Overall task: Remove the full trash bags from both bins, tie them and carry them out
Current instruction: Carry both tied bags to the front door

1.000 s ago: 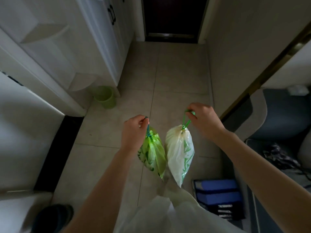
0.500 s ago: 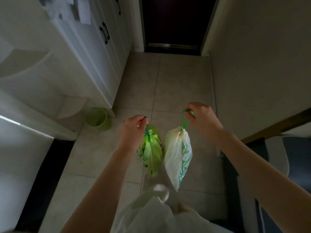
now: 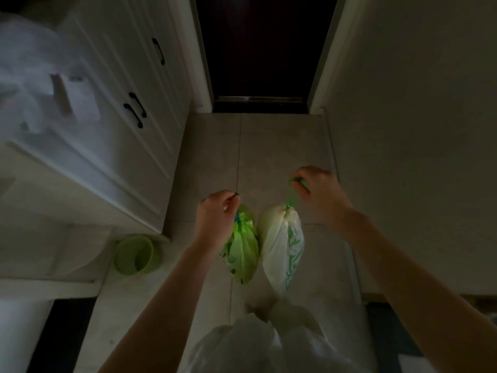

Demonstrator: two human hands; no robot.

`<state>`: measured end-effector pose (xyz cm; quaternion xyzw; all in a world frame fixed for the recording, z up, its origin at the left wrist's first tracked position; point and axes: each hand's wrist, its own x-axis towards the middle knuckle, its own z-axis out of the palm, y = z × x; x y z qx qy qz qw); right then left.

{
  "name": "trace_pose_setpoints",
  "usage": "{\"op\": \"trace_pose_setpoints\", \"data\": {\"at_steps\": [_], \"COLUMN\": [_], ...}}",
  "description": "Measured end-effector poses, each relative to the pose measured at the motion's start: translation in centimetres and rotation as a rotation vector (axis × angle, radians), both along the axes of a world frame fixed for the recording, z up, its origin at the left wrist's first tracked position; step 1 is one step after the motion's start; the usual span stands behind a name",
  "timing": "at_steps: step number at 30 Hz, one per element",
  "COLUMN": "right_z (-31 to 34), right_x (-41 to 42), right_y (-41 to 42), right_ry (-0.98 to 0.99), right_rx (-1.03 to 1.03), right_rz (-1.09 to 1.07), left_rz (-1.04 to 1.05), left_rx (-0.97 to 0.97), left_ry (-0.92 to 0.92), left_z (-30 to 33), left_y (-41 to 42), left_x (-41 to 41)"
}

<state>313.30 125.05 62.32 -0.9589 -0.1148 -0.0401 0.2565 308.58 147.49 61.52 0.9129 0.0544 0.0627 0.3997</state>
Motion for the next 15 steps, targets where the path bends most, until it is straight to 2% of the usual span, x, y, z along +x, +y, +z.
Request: {"op": "trace_pose_setpoints", "data": {"at_steps": [5, 15], "right_z": [-0.8, 0.3], "right_x": [10.8, 32.7], "right_y": [-0.1, -0.2], "right_ry": [-0.021, -0.013], "right_rx": [-0.037, 0.021], "right_rz": [0.028, 0.116], "left_rz": [0.019, 0.138], "left_rx": [-0.041, 0.014], "left_ry": [0.034, 0.036], "left_z": [-0.3, -0.1], "left_y": [0.0, -0.2], "left_x": [10.8, 31.5]}}
